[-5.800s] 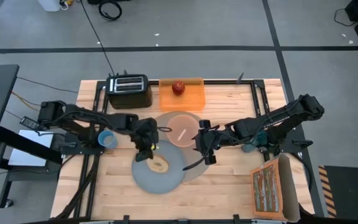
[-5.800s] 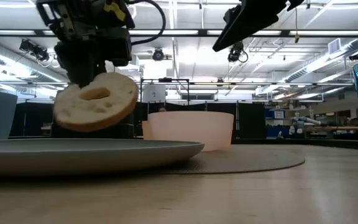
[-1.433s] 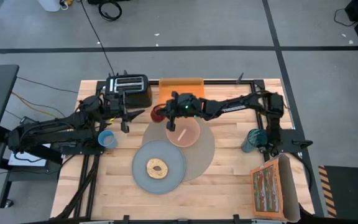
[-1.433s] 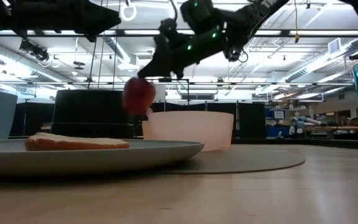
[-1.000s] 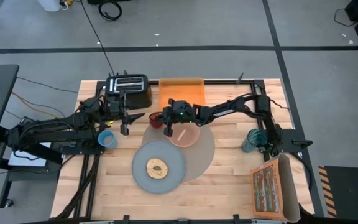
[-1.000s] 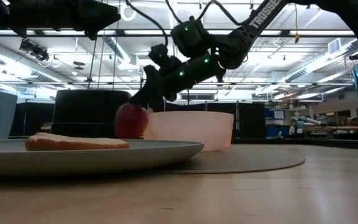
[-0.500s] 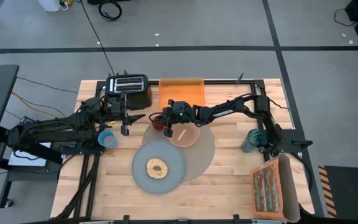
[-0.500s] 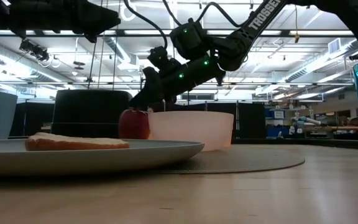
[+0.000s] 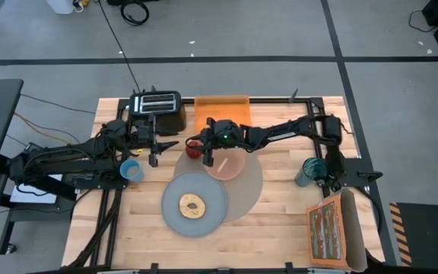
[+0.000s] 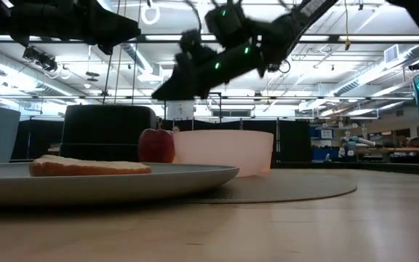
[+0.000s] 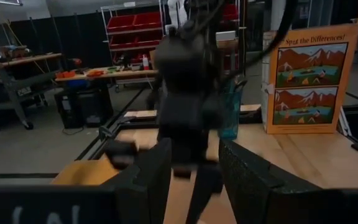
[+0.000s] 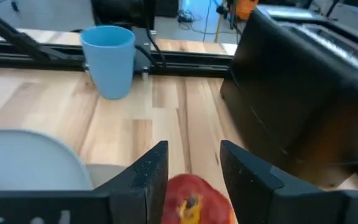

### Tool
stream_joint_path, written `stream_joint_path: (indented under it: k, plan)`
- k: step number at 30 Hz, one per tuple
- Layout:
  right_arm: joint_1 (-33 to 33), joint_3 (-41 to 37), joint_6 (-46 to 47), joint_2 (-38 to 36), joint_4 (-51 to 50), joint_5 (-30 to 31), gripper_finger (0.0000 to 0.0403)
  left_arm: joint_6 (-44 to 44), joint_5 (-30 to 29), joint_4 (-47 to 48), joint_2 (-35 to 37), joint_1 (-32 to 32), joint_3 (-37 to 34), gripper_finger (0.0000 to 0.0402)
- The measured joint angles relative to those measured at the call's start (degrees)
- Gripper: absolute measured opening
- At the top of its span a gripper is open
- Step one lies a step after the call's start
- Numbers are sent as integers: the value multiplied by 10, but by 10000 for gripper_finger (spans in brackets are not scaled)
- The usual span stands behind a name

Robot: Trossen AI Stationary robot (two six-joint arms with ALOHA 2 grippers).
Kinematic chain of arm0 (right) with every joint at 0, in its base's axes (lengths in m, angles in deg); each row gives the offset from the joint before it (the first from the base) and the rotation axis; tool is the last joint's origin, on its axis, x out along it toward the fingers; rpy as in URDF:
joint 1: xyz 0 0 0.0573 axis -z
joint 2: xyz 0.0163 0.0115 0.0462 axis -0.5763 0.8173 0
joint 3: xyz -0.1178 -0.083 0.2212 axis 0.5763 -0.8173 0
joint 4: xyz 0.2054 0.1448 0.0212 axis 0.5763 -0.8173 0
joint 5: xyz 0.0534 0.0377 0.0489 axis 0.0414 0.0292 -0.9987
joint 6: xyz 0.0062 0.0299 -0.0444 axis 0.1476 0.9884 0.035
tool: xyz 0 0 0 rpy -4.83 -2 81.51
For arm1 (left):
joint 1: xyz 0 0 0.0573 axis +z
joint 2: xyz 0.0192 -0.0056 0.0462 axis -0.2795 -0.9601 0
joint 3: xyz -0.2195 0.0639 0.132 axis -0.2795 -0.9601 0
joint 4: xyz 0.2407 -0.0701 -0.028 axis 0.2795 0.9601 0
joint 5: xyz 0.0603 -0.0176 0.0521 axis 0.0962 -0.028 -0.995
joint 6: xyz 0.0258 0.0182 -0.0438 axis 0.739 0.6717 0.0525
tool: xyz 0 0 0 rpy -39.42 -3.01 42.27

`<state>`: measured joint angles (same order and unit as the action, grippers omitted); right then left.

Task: Arrange a breakfast setting
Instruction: Move the dark blue cup to the top right of the table

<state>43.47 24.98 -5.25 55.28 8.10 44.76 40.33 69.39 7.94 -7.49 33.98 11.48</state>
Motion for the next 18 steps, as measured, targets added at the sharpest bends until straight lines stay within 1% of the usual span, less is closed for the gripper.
stream_joint_path:
  k: [4, 6, 9, 12, 15, 18]
  plan:
    - [-16, 0, -24, -64, -80, 7, 154, 2, 2, -1, 0, -7, 0, 142]
    - [-26, 0, -25, -101, -150, 21, 154, 9, 2, -3, 0, -16, 0, 142]
    - [-43, 0, -20, -162, -282, 38, 155, 13, 3, -17, 0, -31, 0, 142]
    - [-60, 0, 13, -227, -422, 48, 155, 20, 3, -27, -1, -43, 0, 142]
    - [-74, 0, 66, -285, -543, 48, 154, 28, 3, -48, -19, -54, 0, 142]
    - [-83, 0, 117, -335, -650, 43, 154, 28, 4, -103, -56, -61, 0, 142]
